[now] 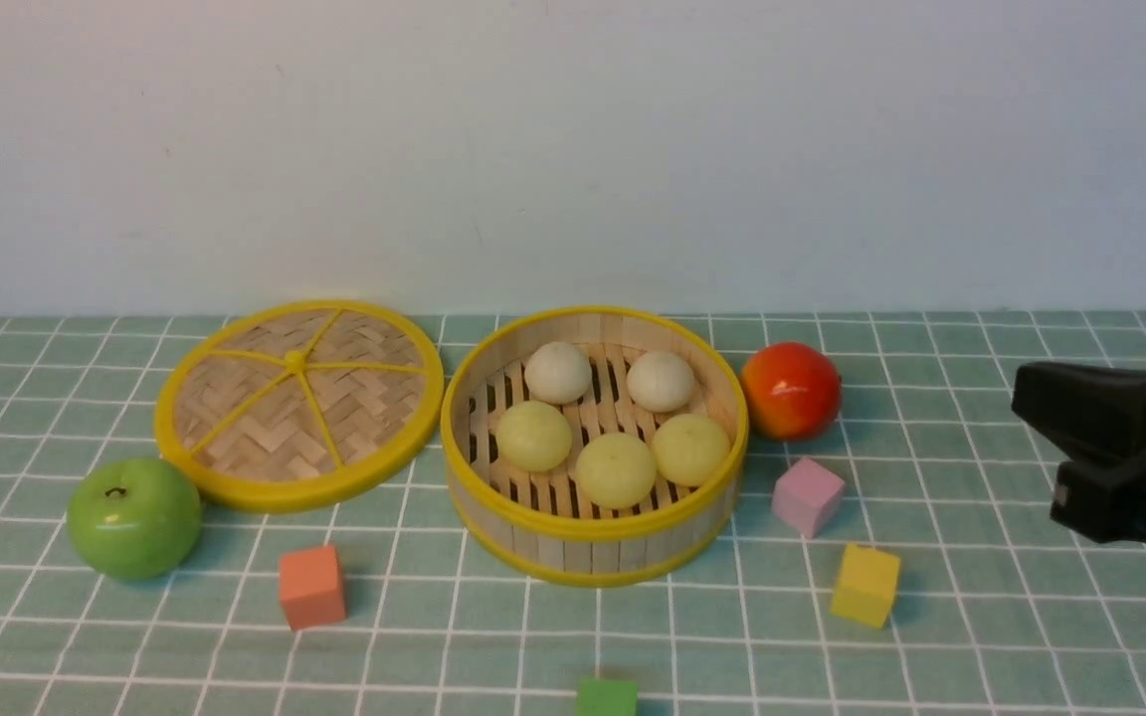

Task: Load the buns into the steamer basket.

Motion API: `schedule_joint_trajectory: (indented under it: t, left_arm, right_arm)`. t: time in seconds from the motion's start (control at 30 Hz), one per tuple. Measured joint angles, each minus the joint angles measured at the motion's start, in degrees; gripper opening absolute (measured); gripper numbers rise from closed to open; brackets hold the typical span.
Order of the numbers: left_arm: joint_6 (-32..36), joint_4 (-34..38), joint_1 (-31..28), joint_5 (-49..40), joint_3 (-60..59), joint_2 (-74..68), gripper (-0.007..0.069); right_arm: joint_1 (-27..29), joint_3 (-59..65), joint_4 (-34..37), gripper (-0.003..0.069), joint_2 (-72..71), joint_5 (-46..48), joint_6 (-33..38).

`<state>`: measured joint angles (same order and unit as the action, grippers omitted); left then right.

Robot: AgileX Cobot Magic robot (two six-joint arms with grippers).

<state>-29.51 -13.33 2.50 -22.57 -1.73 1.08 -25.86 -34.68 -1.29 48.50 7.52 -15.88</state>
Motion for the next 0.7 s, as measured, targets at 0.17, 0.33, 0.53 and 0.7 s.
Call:
schedule_joint_trajectory:
  t: [0.17,0.33,0.53,0.7]
  left_arm:
    - [0.00,0.00,0.00,0.00,0.00,0.00,0.0152]
    - [0.00,0.00,0.00,0.00,0.00,0.00,0.0157]
    - [0.00,0.00,0.00,0.00,0.00,0.00,0.0165]
    - [0.00,0.00,0.00,0.00,0.00,0.00,0.0167]
  right_arm:
    - [0.00,0.00,-0.33,-0.0009,-0.01,-0.19,-0.11]
    - [0.00,0.00,-0.33,-0.0005,-0.01,1.73,-0.11]
    - [0.00,0.00,-0.33,-0.0002,-0.01,4.08,-0.11]
    - [0.00,0.00,-0.33,0.0000,-0.01,4.08,-0.11]
